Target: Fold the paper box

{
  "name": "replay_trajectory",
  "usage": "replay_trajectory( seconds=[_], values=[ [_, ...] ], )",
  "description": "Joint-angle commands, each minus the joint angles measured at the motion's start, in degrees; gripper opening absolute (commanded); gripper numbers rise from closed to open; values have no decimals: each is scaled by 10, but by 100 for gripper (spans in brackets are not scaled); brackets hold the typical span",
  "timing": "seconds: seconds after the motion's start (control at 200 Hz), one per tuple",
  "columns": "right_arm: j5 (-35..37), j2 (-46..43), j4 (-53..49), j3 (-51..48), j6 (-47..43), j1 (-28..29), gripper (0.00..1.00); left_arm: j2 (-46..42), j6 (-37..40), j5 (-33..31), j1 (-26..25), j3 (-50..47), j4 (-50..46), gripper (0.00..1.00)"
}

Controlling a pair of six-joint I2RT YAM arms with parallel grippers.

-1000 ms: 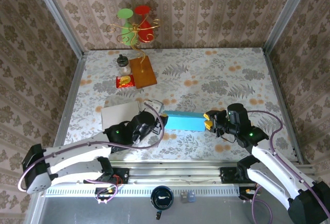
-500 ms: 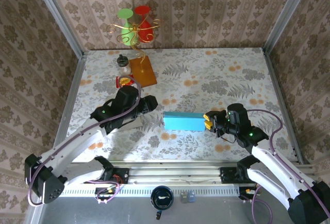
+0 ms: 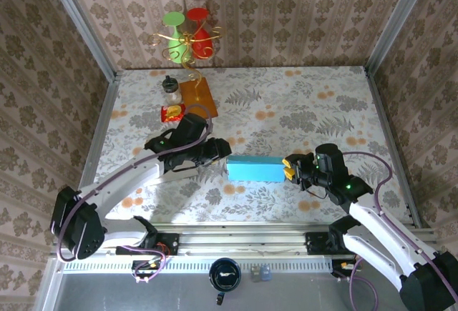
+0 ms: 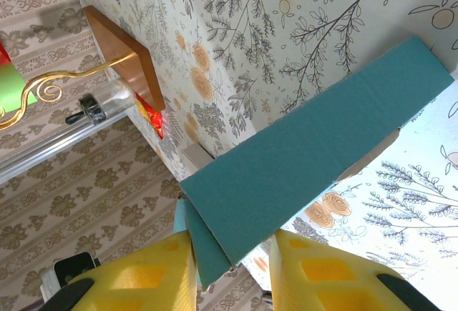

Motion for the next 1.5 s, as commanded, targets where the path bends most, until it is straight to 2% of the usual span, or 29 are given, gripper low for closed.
replay_trajectory(
  seconds=[0.0,0.44,0.78,1.015,1.28,1.495],
  values=[
    [23,15,-65,-13,-6,5,31,6,8,19,-5,7,-5,44],
    [22,21,-88,-7,-12,5,31,21,26,28,-8,-25,-3,40],
    [20,33,-141,4,-26,6,30,26,44,34,-10,-61,8,34],
    [17,46,-170,27,-47,1,29,27,63,29,-11,-82,12,32],
    [31,38,-195,110,-109,-3,37,22,71,21,-14,-93,11,27],
    [35,20,-235,121,-104,-3,34,21,72,17,-15,-93,9,26]
  ],
)
